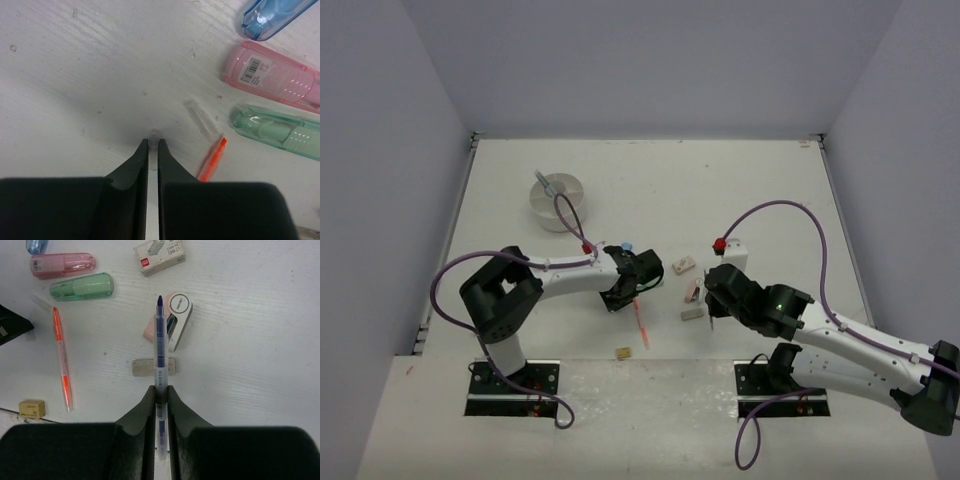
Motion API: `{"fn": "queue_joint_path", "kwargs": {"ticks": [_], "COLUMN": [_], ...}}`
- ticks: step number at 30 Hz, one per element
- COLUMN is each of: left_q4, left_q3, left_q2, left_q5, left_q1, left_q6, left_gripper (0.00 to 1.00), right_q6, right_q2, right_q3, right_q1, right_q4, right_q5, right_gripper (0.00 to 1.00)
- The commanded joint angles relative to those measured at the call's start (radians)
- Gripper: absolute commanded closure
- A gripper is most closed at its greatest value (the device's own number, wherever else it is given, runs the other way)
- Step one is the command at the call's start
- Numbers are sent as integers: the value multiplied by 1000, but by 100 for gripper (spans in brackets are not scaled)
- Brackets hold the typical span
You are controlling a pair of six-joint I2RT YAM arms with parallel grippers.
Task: Sort the stationery into containers
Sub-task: Close the pen cap on the pen.
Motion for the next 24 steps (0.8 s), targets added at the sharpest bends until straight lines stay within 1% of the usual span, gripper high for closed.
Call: {"fn": "queue_joint_path", "kwargs": {"ticks": [1, 3, 5, 6, 7, 9, 11, 14, 16, 19, 21, 24], "left_q4": [11, 10, 29, 61, 107, 340, 507, 730, 889, 1076, 1141, 1207], "left_q3": [-64, -79, -96, -97, -113, -151, -196, -253, -280, -313, -322, -330], "left_q2": [-61, -133, -253, -298, -395, -518, -623, -721, -774, -813, -824, -835], "left_q5": [-27, -75, -162, -163, -204, -224, -200, -27, 126, 301, 372, 462], "left_q1": [11, 10, 10, 8, 10, 11, 17, 39, 41, 40, 42, 40], "left_q6": [12, 35, 87, 129, 256, 446, 609, 822, 903, 943, 952, 958], "left_gripper": [100, 100, 100, 100, 100, 100, 100, 100, 100, 100, 100, 100], "right_q6": [-26, -57, -101, -114, -126, -134, -120, -74, -47, -19, -7, -6], "right_q2": [-10, -19, -42, -55, -93, -155, -210, -244, -226, -193, -183, -197], "right_q3": [-13, -20, -32, -40, -50, -121, -191, -273, -299, -310, -316, -321], "right_q1": [-3, -3, -2, -2, 0, 0, 0, -1, 1, 1, 3, 4], "right_q4": [51, 78, 124, 124, 180, 338, 550, 780, 904, 1041, 1097, 1126], "right_q5": [-12, -50, -108, -140, -217, -351, -492, -614, -668, -733, -756, -761], "right_gripper": [100, 100, 100, 100, 100, 100, 100, 100, 100, 100, 100, 100]}}
